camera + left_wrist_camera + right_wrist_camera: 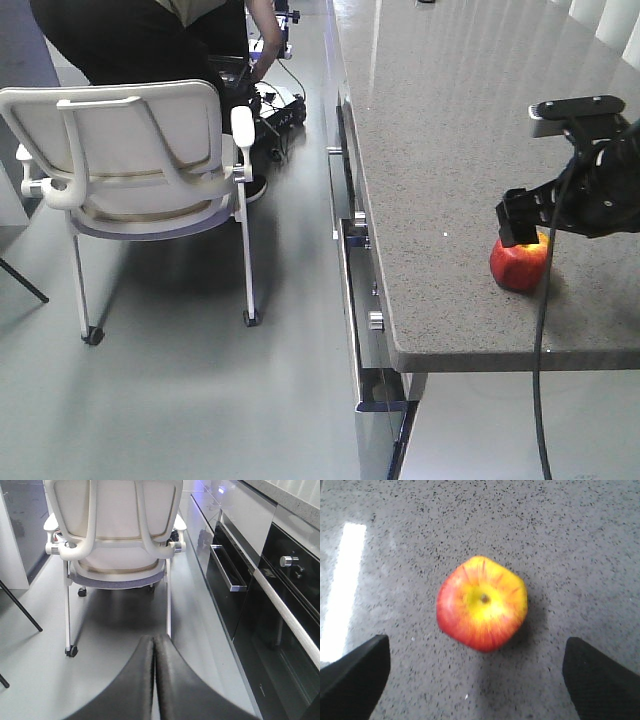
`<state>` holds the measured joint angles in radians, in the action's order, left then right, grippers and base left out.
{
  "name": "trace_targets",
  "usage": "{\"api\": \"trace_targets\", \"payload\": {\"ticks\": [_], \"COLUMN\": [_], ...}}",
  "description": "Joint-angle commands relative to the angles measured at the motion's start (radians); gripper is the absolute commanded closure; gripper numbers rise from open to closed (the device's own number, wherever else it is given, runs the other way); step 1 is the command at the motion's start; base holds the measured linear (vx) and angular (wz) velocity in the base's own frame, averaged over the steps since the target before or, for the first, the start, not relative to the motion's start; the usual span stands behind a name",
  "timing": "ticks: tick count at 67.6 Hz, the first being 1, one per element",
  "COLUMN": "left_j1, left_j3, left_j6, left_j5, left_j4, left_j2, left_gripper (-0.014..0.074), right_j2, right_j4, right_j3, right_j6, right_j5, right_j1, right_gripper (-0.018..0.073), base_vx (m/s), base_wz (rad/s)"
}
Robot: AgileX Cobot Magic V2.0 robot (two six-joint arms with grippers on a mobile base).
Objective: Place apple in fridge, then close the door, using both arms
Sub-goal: 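Lower the right gripper, close on the apple and lift it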
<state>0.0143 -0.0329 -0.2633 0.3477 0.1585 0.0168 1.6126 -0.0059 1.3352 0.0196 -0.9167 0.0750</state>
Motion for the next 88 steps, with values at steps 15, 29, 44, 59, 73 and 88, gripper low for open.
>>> {"api": "trace_targets", "payload": {"ticks": [15, 29, 44, 59, 73, 88], "left_j1": [0.007, 0.007, 0.007, 0.007, 0.007, 0.007], "left_j3": [-0.017, -0.017, -0.017, -0.017, -0.017, -0.017], "left_j6": [-0.008, -0.008, -0.008, -0.008, -0.008, -0.008], "left_j5": [-0.071, -0.071, -0.071, -0.071, -0.071, -0.071], "left_j4": [-0.004, -0.004, -0.004, -0.004, -0.004, -0.004], "left_j2": [-0.002, -0.002, -0.002, -0.002, -0.002, -0.002], "left_gripper": [0.0603, 0.0603, 0.0603, 0.0603, 0.0603, 0.0603], "right_j2": [0.105, 0.182, 0.22, 0.225, 0.194, 0.087], "right_j4": [-0.046, -0.046, -0.047, -0.046, -0.041, 0.044], "right_j3": [0.117, 0.145, 0.145, 0.145, 0.145, 0.141], "right_j6": [-0.005, -0.002, 0.003, 0.003, 0.001, 0.035], "right_j5": [0.037, 0.037, 0.033, 0.009, -0.006, -0.08], "right_j1": [0.001, 0.001, 0.001, 0.001, 0.001, 0.003], "right_gripper": [-0.0106, -0.0094, -0.0018, 0.0177, 0.0334, 0.0428], "base_vx": [0.0, 0.0, 0.0, 0.0, 0.0, 0.0], "base_wz": [0.0, 0.0, 0.0, 0.0, 0.0, 0.0]}}
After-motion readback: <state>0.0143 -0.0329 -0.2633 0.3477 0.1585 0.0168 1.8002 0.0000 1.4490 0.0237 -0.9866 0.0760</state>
